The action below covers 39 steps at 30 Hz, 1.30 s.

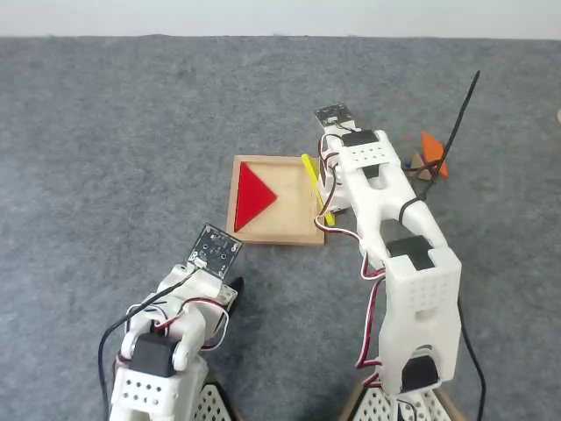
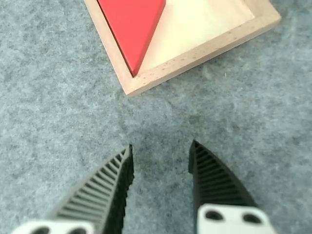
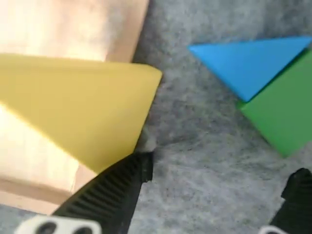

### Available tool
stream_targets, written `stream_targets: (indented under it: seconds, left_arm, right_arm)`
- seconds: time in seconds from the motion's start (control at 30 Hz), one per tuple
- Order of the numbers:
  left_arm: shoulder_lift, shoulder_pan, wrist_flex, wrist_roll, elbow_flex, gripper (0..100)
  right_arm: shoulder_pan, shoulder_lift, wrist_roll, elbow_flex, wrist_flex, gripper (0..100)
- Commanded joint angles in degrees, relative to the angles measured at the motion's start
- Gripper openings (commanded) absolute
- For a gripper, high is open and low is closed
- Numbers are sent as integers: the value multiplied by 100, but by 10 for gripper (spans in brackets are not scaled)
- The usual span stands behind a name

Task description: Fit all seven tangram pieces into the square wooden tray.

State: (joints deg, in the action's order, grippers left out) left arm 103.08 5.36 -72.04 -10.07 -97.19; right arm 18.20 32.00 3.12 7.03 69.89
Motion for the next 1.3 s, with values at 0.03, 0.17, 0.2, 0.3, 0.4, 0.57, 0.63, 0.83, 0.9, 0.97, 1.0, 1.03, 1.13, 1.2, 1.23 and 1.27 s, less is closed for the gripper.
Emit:
stream_targets:
  seconds: [0.03, 0.17, 0.2, 0.3, 0.4, 0.57, 0.63, 0.83, 0.9, 0.97, 1.0, 1.03, 1.13, 1.2, 1.23, 1.27]
  left_arm:
    - [114, 35, -35, 44, 75, 183]
    - [114, 35, -35, 44, 75, 183]
    - [114, 35, -35, 44, 75, 183]
    - [114, 35, -35, 44, 75, 183]
    - [114, 35, -35, 44, 75, 183]
    - [114, 35, -35, 44, 75, 183]
    - [114, 35, -35, 44, 75, 183]
    - [114, 35, -35, 44, 75, 183]
    - [114, 35, -35, 44, 75, 183]
    - [114, 35, -35, 44, 75, 183]
    - [114, 35, -35, 44, 75, 183]
    - [114, 35, -35, 44, 75, 183]
    - [114, 35, -35, 44, 75, 183]
    - [114, 35, -35, 44, 75, 183]
    - [114, 35, -35, 44, 75, 183]
    - [114, 35, -35, 44, 75, 183]
  right_arm:
    - [277, -848, 97, 211, 207, 442]
    - [356, -1349, 105, 193, 242, 442]
    - [365, -1420, 105, 185, 242, 442]
    - [347, -1473, 105, 123, 242, 442]
    - [207, -1411, 105, 88, 145, 442]
    - [-101, -1095, 105, 105, 57, 442]
    - [-171, -919, 105, 70, 92, 442]
    - [-110, -435, 105, 141, 13, 442]
    - [-180, -444, 105, 229, -66, 442]
    - [-312, -532, 105, 440, -66, 442]
    - [-347, -593, 97, 545, -66, 442]
    - [-365, -646, 88, 633, -66, 442]
    - [-286, -831, 105, 818, -145, 442]
    - [-215, -866, 290, 844, -189, 442]
    - [-198, -866, 404, 818, -277, 442]
    - [-180, -822, 484, 809, -391, 442]
